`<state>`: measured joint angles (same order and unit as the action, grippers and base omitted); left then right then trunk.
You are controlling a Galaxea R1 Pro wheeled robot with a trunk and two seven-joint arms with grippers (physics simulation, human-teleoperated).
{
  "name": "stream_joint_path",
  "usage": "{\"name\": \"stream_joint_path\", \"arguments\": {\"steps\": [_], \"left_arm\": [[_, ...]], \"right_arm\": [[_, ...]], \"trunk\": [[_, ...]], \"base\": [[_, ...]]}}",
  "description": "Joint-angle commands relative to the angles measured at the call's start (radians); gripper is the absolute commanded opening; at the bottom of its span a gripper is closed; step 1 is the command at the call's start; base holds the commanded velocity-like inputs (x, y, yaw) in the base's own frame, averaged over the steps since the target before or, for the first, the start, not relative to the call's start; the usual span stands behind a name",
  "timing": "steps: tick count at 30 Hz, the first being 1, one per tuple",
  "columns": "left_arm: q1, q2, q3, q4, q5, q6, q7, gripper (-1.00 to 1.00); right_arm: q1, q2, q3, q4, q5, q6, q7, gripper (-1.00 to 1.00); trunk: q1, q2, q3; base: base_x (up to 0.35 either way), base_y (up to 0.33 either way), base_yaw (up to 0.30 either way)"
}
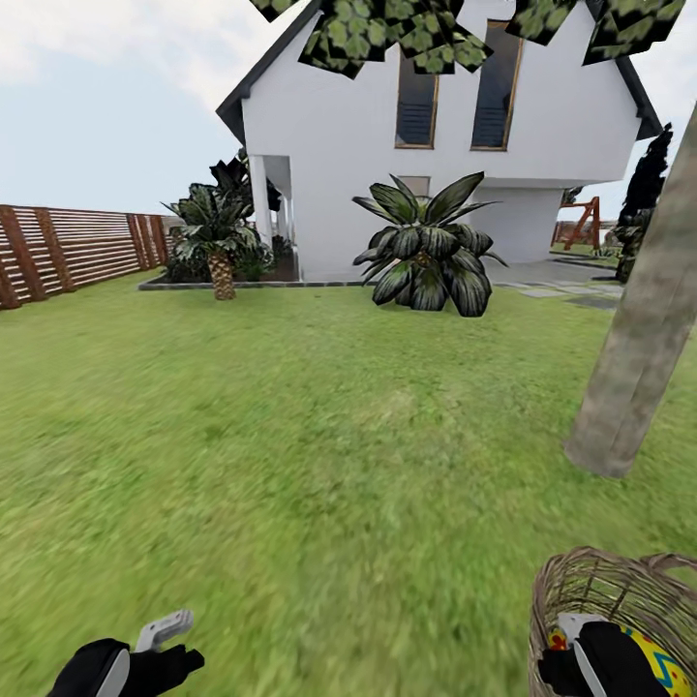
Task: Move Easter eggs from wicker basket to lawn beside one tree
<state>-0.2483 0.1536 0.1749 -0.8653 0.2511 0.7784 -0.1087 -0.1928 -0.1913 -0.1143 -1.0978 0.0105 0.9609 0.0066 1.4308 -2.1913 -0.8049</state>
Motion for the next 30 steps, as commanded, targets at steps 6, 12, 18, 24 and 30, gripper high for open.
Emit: {"name": "stream_joint_path", "arguments": {"steps": [6,12,18,24,30], "left_arm": [[0.000,0.000,0.003,-0.003,-0.003,0.006,-0.006,1.00],[0.000,0.001,0.003,-0.003,-0.002,0.006,-0.006,1.00],[0.000,0.000,0.003,-0.004,-0.001,0.005,-0.007,1.00],[0.000,0.000,0.003,-0.004,-0.001,0.005,-0.008,1.00],[0.000,0.000,0.003,-0.003,-0.002,0.005,-0.007,1.00]], "right_arm": [[-0.001,0.001,0.001,-0.001,0.016,0.004,0.000,-1.00],[-0.001,0.003,0.001,0.002,0.016,0.004,0.000,-1.00],[-0.002,0.006,0.002,0.007,0.016,0.004,0.000,-1.00],[-0.001,0.007,0.002,0.008,0.016,0.003,-0.001,-1.00],[-0.001,0.007,0.002,0.007,0.016,0.004,0.000,-1.00]], "trunk": [[0.000,0.000,-0.001],[0.000,0.000,-0.001],[0.000,0.000,-0.001],[0.000,0.000,-0.001],[0.000,0.000,-0.001]], "base": [[0.337,-0.128,-0.275],[0.337,-0.128,-0.257],[0.337,-0.047,-0.076],[0.338,0.000,0.000],[0.338,0.000,0.000]]}}
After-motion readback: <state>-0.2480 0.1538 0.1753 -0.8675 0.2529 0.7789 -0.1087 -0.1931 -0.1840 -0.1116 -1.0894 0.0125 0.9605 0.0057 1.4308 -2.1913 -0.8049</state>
